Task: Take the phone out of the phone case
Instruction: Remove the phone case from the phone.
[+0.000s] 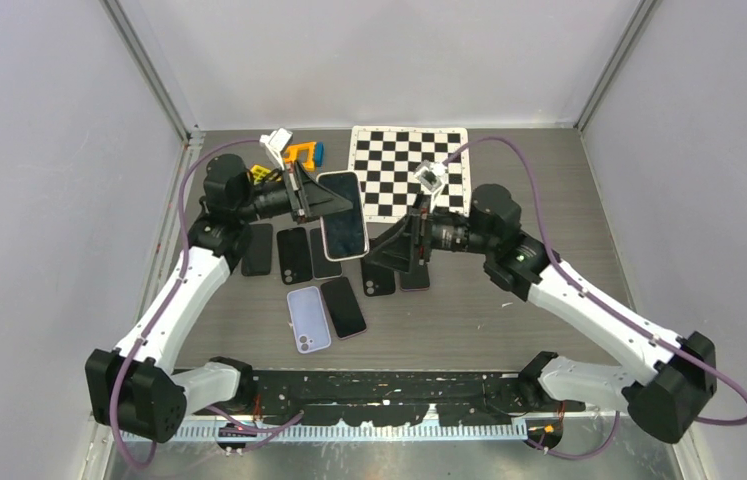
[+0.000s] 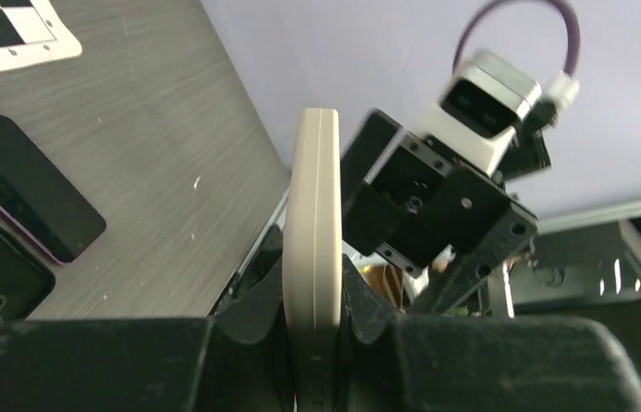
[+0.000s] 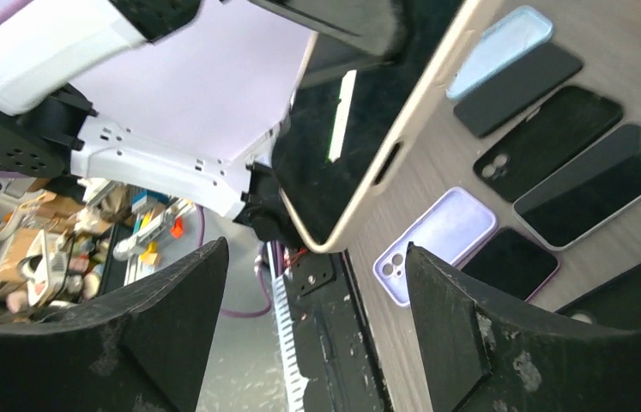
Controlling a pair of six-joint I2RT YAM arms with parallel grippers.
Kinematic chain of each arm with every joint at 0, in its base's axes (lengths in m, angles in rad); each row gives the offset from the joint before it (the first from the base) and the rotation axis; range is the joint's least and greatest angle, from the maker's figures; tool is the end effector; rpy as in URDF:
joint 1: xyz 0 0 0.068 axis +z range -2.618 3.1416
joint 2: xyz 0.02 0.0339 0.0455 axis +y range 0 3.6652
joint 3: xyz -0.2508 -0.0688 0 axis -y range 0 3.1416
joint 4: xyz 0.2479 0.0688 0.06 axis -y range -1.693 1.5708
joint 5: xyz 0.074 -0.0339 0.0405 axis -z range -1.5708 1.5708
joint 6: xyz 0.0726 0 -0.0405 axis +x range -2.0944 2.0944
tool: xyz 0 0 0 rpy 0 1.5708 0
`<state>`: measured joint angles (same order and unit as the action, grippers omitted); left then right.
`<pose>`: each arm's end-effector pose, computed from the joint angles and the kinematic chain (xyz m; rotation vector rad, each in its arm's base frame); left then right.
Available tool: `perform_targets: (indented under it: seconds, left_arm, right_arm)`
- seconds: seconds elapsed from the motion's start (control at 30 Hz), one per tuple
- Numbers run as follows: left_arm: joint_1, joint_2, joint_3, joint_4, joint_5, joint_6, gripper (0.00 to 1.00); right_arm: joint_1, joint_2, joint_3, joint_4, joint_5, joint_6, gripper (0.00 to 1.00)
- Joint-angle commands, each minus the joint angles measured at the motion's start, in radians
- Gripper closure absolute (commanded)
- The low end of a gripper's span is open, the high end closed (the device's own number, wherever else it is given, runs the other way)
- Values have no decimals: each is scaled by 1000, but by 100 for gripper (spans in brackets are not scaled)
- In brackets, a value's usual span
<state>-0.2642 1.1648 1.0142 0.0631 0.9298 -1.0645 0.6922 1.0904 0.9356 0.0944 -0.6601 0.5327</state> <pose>0.2667 -0.1324 0.3558 0.0597 1.9523 -1.7033 0.1944 0.2190 0.3490 -0.7007 1.6963 1.4349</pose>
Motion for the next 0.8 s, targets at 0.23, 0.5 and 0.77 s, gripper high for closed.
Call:
perform_targets:
  seconds: [0.23, 0.5, 0.77]
  left_arm:
    - [2, -72, 41, -103, 186, 200, 100]
    - [1, -98, 9, -127, 219, 187, 100]
    - [0, -125, -29, -74, 211, 133, 100]
  right_arm:
    - [84, 111, 93, -99, -107, -82, 52]
    - [105, 148, 115, -103, -126, -117, 88]
    - [121, 211, 145, -65, -95, -97, 77]
